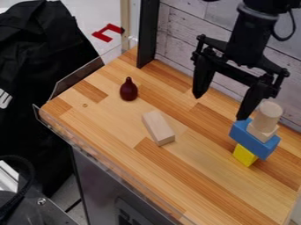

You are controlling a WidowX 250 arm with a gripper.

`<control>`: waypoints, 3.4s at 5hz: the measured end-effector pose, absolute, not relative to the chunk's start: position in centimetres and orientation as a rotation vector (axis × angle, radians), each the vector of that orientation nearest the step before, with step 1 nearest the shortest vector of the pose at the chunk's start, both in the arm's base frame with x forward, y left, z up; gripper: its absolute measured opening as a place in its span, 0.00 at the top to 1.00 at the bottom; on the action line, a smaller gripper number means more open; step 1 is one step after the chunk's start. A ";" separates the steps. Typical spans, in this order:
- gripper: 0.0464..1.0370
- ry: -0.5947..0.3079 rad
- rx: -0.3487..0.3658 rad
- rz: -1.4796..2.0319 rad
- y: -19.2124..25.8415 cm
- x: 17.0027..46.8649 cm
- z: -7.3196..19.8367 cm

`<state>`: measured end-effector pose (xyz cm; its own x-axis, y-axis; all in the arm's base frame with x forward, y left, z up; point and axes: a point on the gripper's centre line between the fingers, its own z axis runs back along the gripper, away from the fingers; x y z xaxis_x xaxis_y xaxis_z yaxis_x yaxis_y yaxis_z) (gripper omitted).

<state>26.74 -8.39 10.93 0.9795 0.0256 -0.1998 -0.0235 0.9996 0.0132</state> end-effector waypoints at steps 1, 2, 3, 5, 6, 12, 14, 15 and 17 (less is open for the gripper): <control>0.04 0.232 0.020 0.024 -8.4 26.5 10.1; 0.04 0.223 0.007 0.002 -8.9 26.3 10.5; 0.04 0.185 -0.007 -0.022 -9.6 26.2 11.5; 0.04 0.157 -0.014 -0.120 -12.1 26.1 12.6; 0.04 0.163 -0.006 -0.152 -13.0 26.6 12.4; 0.04 0.206 -0.062 -0.163 -13.7 30.0 10.8; 0.04 0.233 -0.077 -0.152 -13.3 30.4 9.9; 0.04 0.254 -0.088 -0.153 -13.2 30.6 9.1; 0.04 0.264 -0.101 -0.152 -13.1 30.9 8.7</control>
